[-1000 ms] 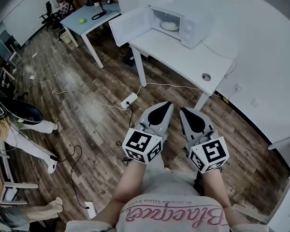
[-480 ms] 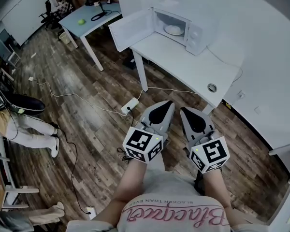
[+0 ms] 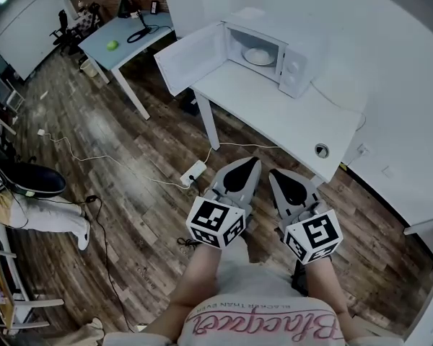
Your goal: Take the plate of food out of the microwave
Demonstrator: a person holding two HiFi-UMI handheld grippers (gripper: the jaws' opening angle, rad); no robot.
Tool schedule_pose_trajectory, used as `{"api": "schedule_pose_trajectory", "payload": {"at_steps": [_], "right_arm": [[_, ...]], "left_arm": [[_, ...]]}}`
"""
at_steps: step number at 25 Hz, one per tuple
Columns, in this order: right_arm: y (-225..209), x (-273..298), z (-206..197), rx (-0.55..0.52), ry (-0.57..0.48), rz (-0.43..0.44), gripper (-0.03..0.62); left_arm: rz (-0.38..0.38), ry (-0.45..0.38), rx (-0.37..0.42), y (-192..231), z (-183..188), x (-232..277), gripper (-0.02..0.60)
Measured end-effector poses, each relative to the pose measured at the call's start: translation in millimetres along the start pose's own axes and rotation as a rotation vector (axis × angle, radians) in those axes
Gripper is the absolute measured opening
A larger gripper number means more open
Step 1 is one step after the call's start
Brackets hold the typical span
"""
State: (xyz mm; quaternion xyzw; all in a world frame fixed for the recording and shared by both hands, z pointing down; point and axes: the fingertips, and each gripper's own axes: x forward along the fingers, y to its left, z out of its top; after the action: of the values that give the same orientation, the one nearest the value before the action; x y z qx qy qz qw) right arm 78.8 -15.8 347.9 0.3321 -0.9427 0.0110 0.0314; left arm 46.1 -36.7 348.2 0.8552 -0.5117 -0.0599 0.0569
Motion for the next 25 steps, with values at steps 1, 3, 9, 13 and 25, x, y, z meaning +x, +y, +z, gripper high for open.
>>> {"api": "schedule_pose_trajectory", "payload": {"at_steps": [1,3,9,13,25], "right_arm": [[-2.3,6.7,-0.4,0.0,0.004,0.0,0.006],[-6.2,21.5,-0.5,-0.004,0.01,0.004,0.006],[-19.2,63.1,1.9,-0.003,0.028,-0.009,0.006],[-27.8,88.4,1.8,0.001,0.037,-0.024,0.006],[-50.3,147.3,4.7,0.007,0.054,-0.106,0.006]], "left_arm": [[-0.002,0.001,-0.002,6.0,0.1,3.8,0.005],[-0.006,0.004,-0.009,19.0,1.0,11.2,0.006],[-0.019,0.012,-0.016,57.9,7.8,34.8,0.005],[-0.037,0.016,-0.012,80.1,11.8,49.1,0.006],[-0.113,0.023,-0.033,131.0,17.6,83.7,0.006]]}}
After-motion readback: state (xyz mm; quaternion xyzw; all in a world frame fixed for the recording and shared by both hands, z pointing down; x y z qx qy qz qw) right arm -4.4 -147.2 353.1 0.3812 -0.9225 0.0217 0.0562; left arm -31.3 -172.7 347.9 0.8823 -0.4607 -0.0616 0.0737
